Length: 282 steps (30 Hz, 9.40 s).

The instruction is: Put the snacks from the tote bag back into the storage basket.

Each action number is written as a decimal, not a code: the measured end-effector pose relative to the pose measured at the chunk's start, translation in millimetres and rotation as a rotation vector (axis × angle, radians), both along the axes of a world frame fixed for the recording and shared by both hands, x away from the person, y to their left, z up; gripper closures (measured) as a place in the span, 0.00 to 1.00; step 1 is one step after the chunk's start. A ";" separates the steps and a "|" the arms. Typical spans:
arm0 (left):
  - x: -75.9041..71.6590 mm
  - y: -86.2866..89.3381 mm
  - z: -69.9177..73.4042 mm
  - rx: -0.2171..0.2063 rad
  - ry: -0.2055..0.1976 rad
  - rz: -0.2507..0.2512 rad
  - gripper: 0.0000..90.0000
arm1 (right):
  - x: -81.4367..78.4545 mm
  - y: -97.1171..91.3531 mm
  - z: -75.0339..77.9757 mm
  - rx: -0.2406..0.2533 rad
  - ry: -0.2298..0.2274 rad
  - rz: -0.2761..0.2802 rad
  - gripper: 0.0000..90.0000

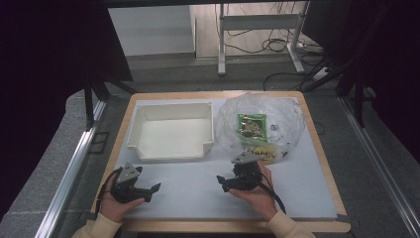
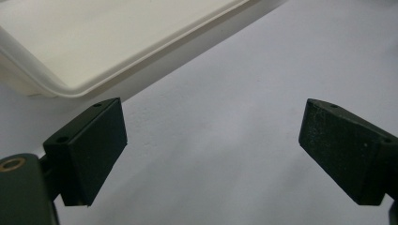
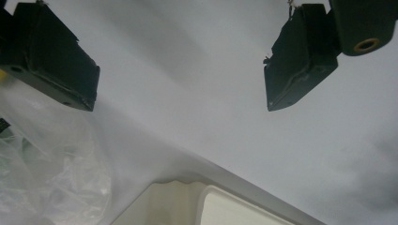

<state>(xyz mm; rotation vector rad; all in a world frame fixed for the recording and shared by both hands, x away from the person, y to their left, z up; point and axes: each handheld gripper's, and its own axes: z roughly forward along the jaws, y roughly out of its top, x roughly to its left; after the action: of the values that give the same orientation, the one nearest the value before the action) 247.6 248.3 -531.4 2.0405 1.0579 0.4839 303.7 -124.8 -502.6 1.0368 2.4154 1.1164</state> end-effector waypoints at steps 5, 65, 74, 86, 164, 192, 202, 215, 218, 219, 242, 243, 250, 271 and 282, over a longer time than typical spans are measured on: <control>-0.1 0.3 -0.1 -0.003 0.000 -0.001 0.09 | -0.8 0.0 1.3 0.038 -0.002 0.025 0.12; 0.5 -1.6 -2.4 0.008 0.008 -0.013 0.09 | 10.8 -3.1 42.7 0.101 -0.069 0.024 0.27; 0.7 -1.4 -2.4 0.012 0.007 -0.014 0.09 | 14.7 -4.7 53.9 0.115 -0.083 0.021 0.28; 1.0 -2.2 -2.9 0.011 0.010 -0.012 0.09 | 23.6 -11.1 68.8 0.116 -0.100 -0.015 0.30; 2.9 1.3 -4.2 0.008 0.015 -0.007 0.09 | 145.5 -57.0 79.8 0.126 0.052 -0.247 0.35; 0.9 -0.2 -3.4 0.002 0.013 -0.007 0.09 | 187.0 -90.3 61.6 0.040 0.184 -0.355 0.36; 1.0 0.0 -3.3 0.002 0.012 -0.007 0.09 | 196.3 -98.9 50.6 0.025 0.220 -0.389 0.37; 0.6 -0.2 -3.3 0.004 0.012 -0.007 0.09 | 204.0 -101.6 38.2 -0.019 0.259 -0.414 0.41; 0.5 -0.2 -3.2 0.004 0.012 -0.008 0.09 | 206.0 -102.1 35.9 -0.017 0.269 -0.419 0.43; 0.5 -0.2 -3.1 0.004 0.012 -0.008 0.09 | 206.7 -102.1 35.1 -0.017 0.272 -0.421 0.43; -0.7 -0.4 -2.4 0.001 0.006 -0.010 0.09 | 220.1 -101.7 18.9 -0.058 0.350 -0.426 0.52; -0.6 -0.4 -2.4 0.001 0.006 -0.011 0.09 | 220.4 -100.9 18.5 -0.058 0.353 -0.430 0.54; -0.7 -0.4 -2.4 0.001 0.006 -0.011 0.09 | 223.1 -99.0 14.0 -0.088 0.382 -0.444 0.60; -2.2 -1.5 -1.1 0.001 -0.002 -0.015 0.09 | 218.1 -86.1 10.2 -0.086 0.410 -0.537 0.87; -1.1 -1.6 -1.3 -0.008 0.006 -0.013 0.09 | 214.0 -82.4 12.1 -0.076 0.372 -0.586 0.97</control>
<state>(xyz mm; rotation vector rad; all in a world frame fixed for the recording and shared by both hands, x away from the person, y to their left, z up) 246.5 246.7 -532.8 2.0418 1.0478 0.4658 517.7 -207.2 -490.6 1.8954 2.1323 0.6657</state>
